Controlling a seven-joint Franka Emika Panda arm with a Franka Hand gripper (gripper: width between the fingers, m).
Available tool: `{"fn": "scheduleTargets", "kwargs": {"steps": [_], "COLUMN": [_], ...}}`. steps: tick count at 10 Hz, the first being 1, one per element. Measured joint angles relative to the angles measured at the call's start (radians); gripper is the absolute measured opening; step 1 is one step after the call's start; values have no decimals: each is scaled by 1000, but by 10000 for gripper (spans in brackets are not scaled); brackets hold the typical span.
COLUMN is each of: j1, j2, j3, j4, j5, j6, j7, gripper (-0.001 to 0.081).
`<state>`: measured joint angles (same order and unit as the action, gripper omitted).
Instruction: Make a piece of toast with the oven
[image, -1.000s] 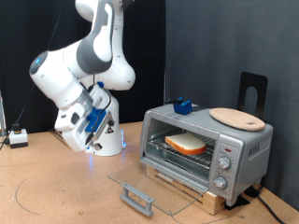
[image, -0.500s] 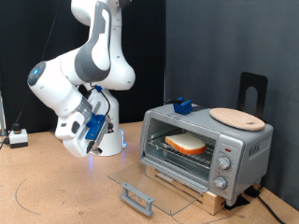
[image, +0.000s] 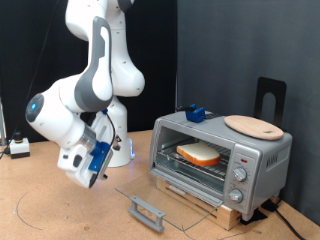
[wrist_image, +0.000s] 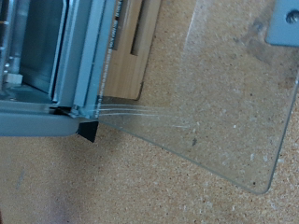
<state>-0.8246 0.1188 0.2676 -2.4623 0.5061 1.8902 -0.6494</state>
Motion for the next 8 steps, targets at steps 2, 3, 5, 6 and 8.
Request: {"fn": "scheduleTargets", "kwargs": {"steps": [2, 3, 5, 6, 8], "j1": [0, 0, 3, 5, 11], "j2": [52, 74, 113, 133, 165], "j3": [-1, -1, -1, 0, 9], "j4": [5, 4, 1, 1, 2], "j5": [0, -2, -10, -11, -11], "j6": [12, 29, 78, 93, 102], "j7": [5, 8, 11, 11, 11], "gripper": [810, 810, 810, 810, 810]}}
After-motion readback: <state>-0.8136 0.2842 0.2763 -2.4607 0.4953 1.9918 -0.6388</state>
